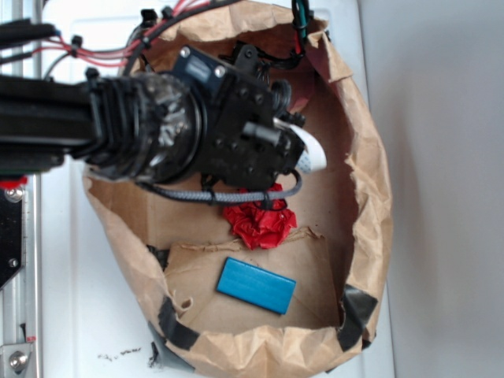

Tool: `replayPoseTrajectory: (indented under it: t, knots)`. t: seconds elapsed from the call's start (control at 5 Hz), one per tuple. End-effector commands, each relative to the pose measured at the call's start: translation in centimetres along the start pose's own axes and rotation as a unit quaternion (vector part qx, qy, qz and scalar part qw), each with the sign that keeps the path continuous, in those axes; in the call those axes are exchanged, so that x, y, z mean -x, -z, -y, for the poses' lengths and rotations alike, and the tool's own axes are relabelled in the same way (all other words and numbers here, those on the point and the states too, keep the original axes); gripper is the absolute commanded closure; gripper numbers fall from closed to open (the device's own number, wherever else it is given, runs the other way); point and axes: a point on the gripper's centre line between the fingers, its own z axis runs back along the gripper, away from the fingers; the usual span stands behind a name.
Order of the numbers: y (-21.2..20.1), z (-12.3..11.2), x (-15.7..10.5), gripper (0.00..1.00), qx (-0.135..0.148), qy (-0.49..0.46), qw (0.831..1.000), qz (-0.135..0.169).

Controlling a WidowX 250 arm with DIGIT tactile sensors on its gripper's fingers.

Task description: Grab the pink bunny.

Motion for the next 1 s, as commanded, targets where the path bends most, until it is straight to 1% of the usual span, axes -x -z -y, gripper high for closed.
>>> replayPoseTrajectory:
  t: [0.0, 0.2, 0.4, 0.6, 0.8]
  knots:
    - [-6.9, -3.5, 1.5, 1.00, 0.067, -0.035, 0.996, 0.045]
    - [-11.5, -4.4, 2.1, 1.00, 0.113, -0.050, 0.989, 0.079]
    - [-14.0, -5.2, 1.7, 1.00, 0.146, -0.054, 0.983, 0.096]
    - [-14.7, -5.6, 0.6, 1.00, 0.156, -0.063, 0.980, 0.107]
    - [-14.1, -5.5, -0.1, 1.00, 0.151, -0.055, 0.981, 0.107]
